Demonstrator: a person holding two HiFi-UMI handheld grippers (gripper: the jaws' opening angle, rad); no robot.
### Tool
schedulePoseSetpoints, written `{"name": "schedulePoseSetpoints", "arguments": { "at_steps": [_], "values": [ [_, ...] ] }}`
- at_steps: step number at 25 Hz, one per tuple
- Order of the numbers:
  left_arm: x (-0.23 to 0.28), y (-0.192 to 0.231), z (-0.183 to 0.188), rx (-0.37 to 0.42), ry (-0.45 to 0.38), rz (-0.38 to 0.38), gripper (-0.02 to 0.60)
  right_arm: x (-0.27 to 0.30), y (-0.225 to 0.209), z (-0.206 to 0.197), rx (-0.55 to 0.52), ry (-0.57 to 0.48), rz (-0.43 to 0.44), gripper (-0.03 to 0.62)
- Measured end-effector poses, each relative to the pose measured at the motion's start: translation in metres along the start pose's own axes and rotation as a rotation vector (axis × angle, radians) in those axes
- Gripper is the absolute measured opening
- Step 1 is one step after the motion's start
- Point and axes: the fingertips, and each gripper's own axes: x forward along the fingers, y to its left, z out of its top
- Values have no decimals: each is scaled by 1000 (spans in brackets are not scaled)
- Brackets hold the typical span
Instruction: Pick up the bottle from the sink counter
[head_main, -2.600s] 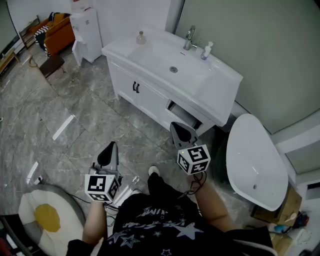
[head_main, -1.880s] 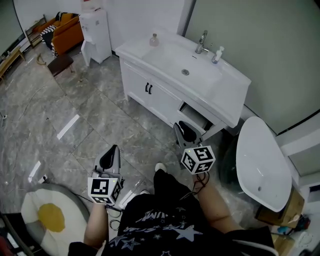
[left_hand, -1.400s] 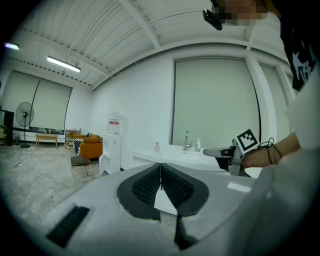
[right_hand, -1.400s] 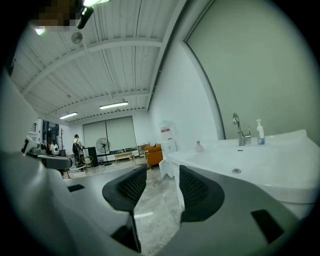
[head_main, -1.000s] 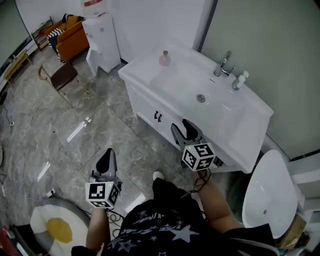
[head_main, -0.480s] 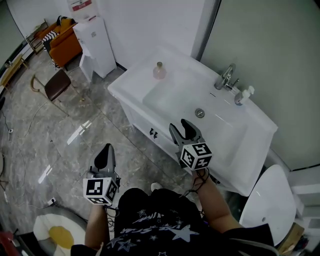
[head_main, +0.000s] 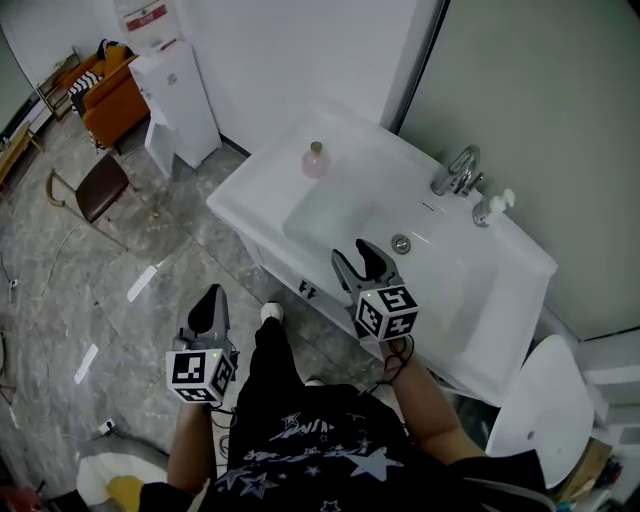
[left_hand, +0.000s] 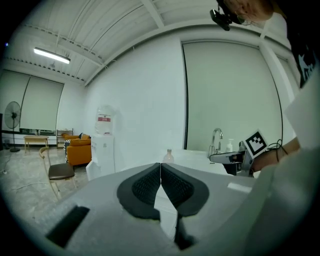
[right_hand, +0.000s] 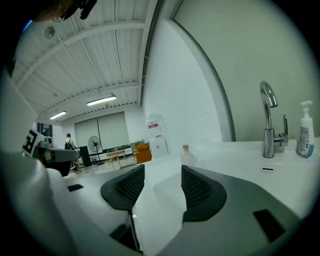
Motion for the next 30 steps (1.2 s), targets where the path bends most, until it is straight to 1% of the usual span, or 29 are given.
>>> {"name": "schedulePoseSetpoints", "arguments": {
  "at_steps": [4, 10, 14, 20, 24, 28, 30],
  "values": [
    [45, 23, 11, -26, -14, -44, 20, 34, -16, 10, -11, 13, -45, 219],
    [118, 55, 28, 0, -8, -125, 20, 99, -37, 31, -18, 32, -109, 240],
    [165, 82, 33, 10, 17, -186, 20, 146, -47, 37, -16, 64, -150, 264],
    [236, 105, 49, 21, 61, -283, 21, 209, -70, 45, -26, 105, -211, 267],
    [269, 115, 42, 34, 97, -318, 21, 243, -87, 40, -55, 140, -259, 264],
    [293, 123, 42, 35, 106, -354, 21, 268, -102, 34, -53, 159, -301, 261],
    [301, 128, 36, 36, 133, -364, 21, 278, -107, 30, -53, 166, -314, 255]
  ]
}}
